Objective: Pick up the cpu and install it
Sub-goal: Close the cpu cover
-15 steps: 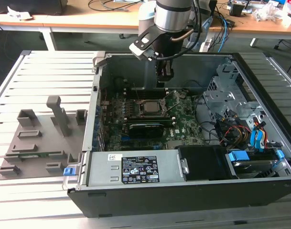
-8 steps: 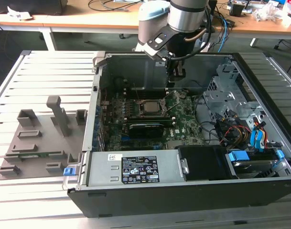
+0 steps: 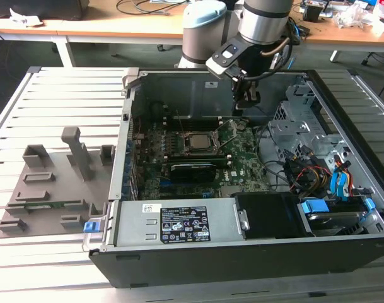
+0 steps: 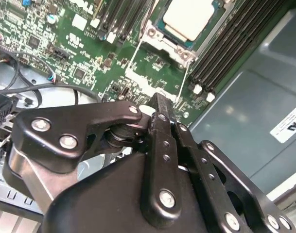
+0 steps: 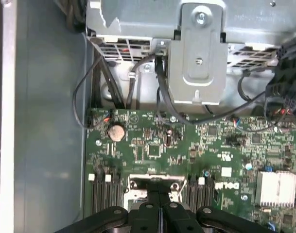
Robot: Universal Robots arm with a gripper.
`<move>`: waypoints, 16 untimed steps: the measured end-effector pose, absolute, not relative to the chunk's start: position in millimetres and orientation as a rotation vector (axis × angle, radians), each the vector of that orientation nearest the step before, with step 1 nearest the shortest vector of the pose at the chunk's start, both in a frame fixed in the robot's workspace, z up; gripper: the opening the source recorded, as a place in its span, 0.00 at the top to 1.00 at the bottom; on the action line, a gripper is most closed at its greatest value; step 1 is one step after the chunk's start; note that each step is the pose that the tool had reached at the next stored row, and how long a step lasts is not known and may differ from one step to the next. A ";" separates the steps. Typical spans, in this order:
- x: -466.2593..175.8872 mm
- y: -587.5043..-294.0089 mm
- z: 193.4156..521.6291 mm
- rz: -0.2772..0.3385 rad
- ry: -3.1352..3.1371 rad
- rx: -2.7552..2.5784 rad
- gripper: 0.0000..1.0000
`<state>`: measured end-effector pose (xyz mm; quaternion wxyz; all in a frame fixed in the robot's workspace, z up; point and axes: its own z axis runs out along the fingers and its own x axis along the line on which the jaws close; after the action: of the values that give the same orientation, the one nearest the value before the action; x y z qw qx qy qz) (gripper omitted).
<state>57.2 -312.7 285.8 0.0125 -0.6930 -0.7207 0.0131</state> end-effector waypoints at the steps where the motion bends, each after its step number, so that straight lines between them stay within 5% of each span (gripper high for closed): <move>1: 61.4 -312.6 282.7 0.045 -2.244 -2.158 0.89; 16: 93.8 -308.2 259.7 0.065 -2.236 -2.150 0.89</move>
<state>93.8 -308.2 259.7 0.0197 -0.6928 -0.7206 0.0208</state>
